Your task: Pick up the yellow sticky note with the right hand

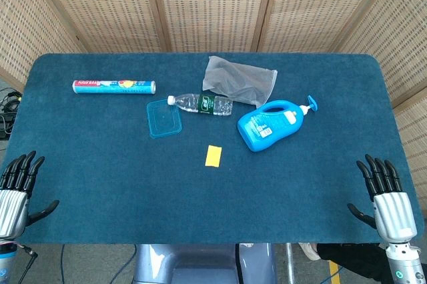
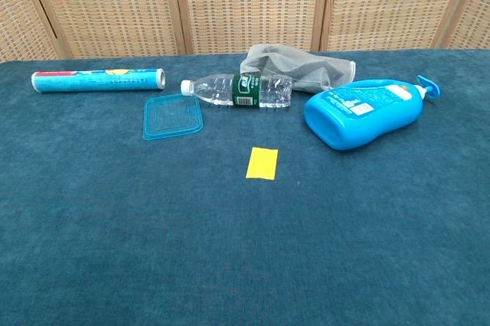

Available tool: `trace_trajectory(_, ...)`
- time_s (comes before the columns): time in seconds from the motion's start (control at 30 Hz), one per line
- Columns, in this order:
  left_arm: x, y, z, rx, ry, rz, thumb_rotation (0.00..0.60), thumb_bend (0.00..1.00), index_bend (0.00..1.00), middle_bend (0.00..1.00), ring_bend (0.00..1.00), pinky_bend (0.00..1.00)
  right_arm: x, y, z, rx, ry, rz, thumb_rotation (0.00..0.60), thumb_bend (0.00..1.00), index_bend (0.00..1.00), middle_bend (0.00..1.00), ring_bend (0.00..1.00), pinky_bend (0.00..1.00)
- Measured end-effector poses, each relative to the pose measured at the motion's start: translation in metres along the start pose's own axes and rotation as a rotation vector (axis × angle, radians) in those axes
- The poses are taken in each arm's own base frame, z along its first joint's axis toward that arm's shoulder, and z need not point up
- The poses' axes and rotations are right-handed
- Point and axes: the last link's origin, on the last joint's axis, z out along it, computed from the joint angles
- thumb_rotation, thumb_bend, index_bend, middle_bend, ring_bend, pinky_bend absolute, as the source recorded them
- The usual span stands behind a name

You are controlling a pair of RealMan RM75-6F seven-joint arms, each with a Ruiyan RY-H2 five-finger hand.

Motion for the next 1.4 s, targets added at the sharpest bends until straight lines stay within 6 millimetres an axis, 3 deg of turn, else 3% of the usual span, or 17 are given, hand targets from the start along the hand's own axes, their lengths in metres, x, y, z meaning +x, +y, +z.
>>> trace_trajectory(1.4, 0.002, -0.002, 0.0, 0.018, -0.011, -0.004, 0.6, 0.06, 0.0, 0.0, 0.0, 0.07, -0.014, 0.001, 0.004, -0.013, -0.076, -0.024, 0.6, 0.12, 0.03, 0.0, 0.0, 0.0)
